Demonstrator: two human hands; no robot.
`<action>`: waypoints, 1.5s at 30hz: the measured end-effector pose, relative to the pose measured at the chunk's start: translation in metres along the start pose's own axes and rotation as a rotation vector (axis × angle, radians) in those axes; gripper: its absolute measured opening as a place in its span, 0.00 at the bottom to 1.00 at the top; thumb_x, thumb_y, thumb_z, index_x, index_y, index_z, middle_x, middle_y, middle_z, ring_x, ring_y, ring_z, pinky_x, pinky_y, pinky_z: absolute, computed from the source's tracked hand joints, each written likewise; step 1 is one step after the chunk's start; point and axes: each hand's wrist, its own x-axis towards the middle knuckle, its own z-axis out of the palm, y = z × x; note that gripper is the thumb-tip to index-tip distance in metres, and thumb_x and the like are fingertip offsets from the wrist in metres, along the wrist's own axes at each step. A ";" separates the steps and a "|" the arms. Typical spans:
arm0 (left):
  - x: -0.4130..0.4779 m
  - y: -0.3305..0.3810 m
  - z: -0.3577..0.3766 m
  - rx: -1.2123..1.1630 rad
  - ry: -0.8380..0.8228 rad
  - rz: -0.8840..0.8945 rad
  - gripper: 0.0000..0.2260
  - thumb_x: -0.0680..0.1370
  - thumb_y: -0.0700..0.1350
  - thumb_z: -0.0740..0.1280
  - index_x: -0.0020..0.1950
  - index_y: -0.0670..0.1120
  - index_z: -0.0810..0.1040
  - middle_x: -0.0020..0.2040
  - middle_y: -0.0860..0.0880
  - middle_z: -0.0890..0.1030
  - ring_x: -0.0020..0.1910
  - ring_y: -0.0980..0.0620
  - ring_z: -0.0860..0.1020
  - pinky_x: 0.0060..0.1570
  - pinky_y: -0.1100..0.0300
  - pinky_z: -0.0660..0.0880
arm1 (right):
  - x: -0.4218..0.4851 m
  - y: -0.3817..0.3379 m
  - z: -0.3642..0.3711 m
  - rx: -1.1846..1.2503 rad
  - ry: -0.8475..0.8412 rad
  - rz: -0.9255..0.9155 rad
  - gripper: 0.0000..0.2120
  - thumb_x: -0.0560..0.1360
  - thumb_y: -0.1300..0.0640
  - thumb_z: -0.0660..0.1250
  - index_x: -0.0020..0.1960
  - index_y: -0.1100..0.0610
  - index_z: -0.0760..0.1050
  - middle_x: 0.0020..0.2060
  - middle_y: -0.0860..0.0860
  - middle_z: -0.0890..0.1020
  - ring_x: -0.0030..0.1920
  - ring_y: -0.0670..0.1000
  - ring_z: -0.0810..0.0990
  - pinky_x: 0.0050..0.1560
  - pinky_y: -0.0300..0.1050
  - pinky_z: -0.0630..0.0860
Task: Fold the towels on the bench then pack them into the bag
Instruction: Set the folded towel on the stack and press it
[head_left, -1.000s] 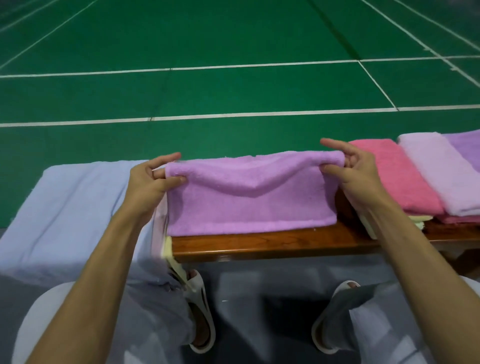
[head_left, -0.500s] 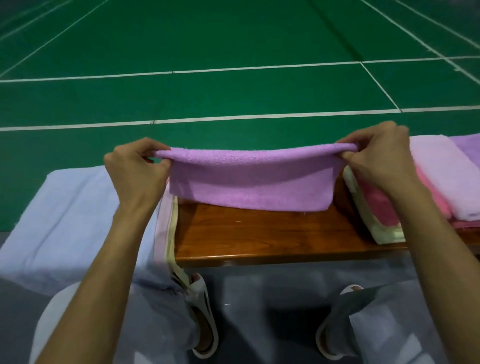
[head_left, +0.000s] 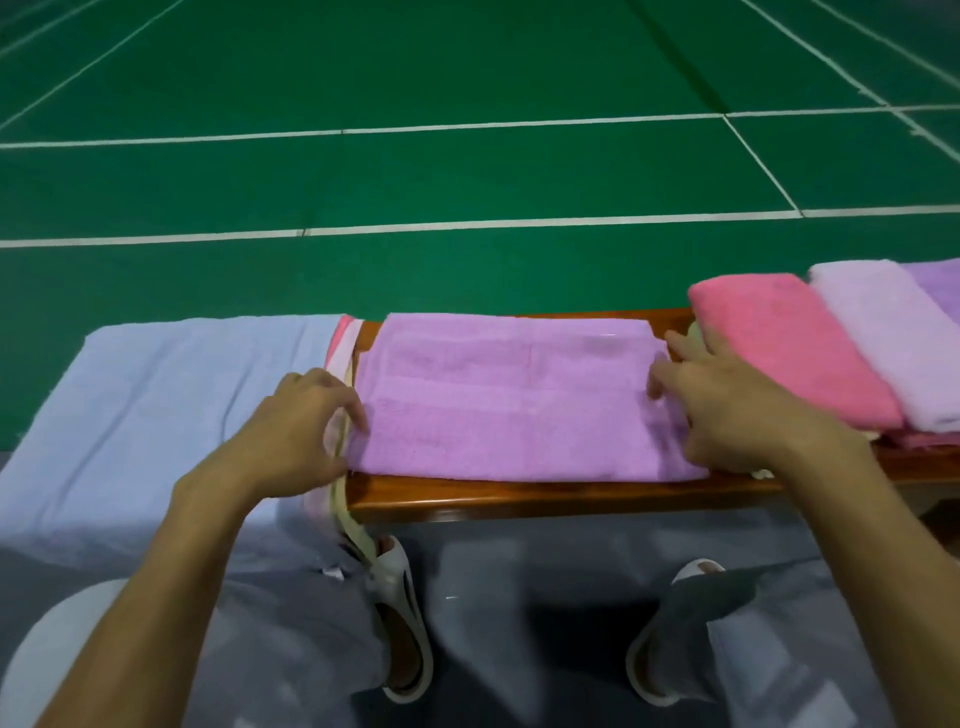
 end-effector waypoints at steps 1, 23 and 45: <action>0.001 0.003 0.002 -0.050 0.107 0.014 0.13 0.74 0.51 0.77 0.56 0.56 0.79 0.67 0.49 0.75 0.66 0.47 0.70 0.65 0.48 0.72 | 0.000 -0.009 -0.003 0.043 0.060 0.000 0.22 0.70 0.58 0.69 0.63 0.52 0.73 0.74 0.59 0.64 0.74 0.63 0.58 0.73 0.58 0.63; 0.072 0.086 0.094 -0.057 0.317 0.057 0.32 0.82 0.64 0.38 0.85 0.53 0.43 0.84 0.50 0.41 0.83 0.49 0.38 0.79 0.48 0.34 | 0.076 -0.097 0.070 0.266 0.316 -0.181 0.33 0.81 0.35 0.36 0.84 0.45 0.43 0.83 0.47 0.42 0.82 0.51 0.38 0.80 0.62 0.40; 0.063 0.081 0.076 -0.093 0.446 0.033 0.39 0.79 0.71 0.42 0.85 0.51 0.45 0.85 0.48 0.42 0.83 0.45 0.37 0.79 0.45 0.36 | 0.065 -0.041 0.052 0.515 0.510 0.517 0.40 0.77 0.44 0.68 0.75 0.69 0.58 0.73 0.67 0.66 0.71 0.66 0.67 0.70 0.58 0.67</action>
